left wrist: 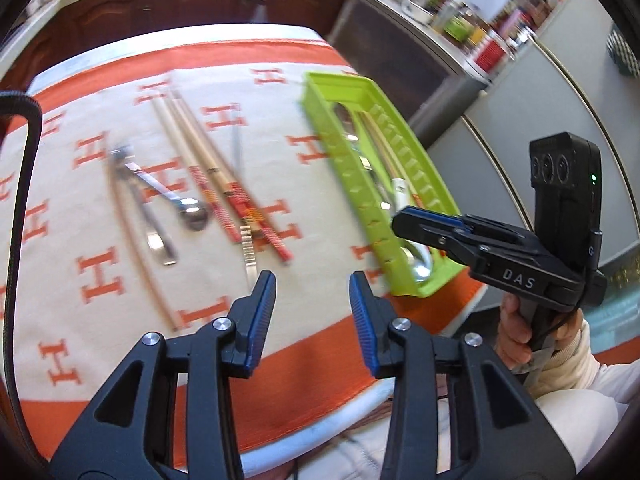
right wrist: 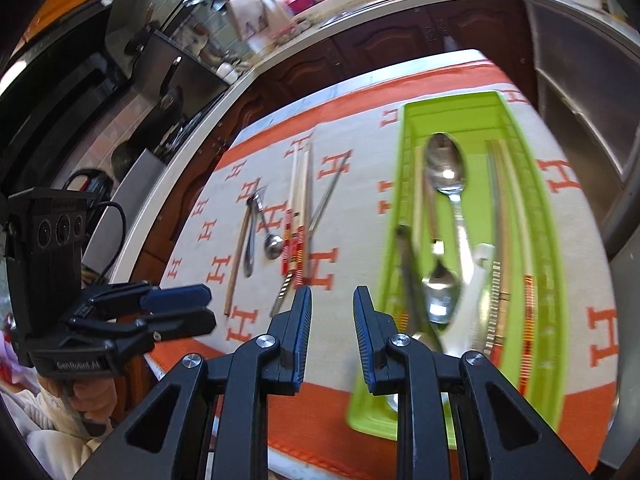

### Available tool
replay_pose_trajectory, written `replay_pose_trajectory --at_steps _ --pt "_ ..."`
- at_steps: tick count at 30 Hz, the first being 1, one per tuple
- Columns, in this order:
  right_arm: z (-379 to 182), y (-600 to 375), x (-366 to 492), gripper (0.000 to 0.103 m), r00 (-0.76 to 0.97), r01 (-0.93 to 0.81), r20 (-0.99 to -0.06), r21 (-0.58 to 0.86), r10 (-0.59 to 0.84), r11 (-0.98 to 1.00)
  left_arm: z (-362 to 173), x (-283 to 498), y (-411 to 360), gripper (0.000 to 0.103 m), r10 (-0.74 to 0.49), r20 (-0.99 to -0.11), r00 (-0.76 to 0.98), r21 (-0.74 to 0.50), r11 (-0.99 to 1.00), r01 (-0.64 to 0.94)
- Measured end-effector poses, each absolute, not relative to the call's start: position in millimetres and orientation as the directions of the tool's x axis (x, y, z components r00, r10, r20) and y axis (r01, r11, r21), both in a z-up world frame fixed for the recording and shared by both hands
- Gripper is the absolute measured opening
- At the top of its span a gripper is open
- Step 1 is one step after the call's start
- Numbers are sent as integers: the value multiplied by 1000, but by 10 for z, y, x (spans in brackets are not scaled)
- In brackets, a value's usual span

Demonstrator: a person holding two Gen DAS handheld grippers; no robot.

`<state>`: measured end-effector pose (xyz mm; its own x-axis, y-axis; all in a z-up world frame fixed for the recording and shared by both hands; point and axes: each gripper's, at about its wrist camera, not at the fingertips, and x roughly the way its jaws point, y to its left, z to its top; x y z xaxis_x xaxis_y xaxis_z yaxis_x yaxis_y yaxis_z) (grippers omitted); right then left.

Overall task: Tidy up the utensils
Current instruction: 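Move both tools back over the utensil pile, then grasp a steel fork with the right tool while left tool grasps a brown chopstick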

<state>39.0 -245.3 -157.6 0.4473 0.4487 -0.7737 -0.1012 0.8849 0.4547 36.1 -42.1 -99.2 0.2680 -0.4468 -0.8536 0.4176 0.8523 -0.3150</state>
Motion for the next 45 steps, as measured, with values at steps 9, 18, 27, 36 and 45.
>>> replay_pose_trajectory --at_steps 9,18,27,36,45 --pt "-1544 -1825 738 22 390 -180 -804 411 449 894 -1002 529 208 35 -352 -848 396 -261 928 266" --pt "-1586 -1169 1328 22 349 -243 -806 415 478 877 -1172 837 637 35 -275 -848 454 -233 961 146" --pt "-1793 -564 1894 33 323 -293 -816 395 479 871 -1431 1128 929 34 -224 -859 460 -225 973 54" --pt "-2196 -224 2224 23 273 -318 -844 373 461 871 -1699 1261 1079 34 -240 -873 426 -259 966 14" --pt "-2435 -93 2356 18 249 -322 -856 367 452 873 -1785 1304 1115 34 -259 -872 414 -280 960 11"
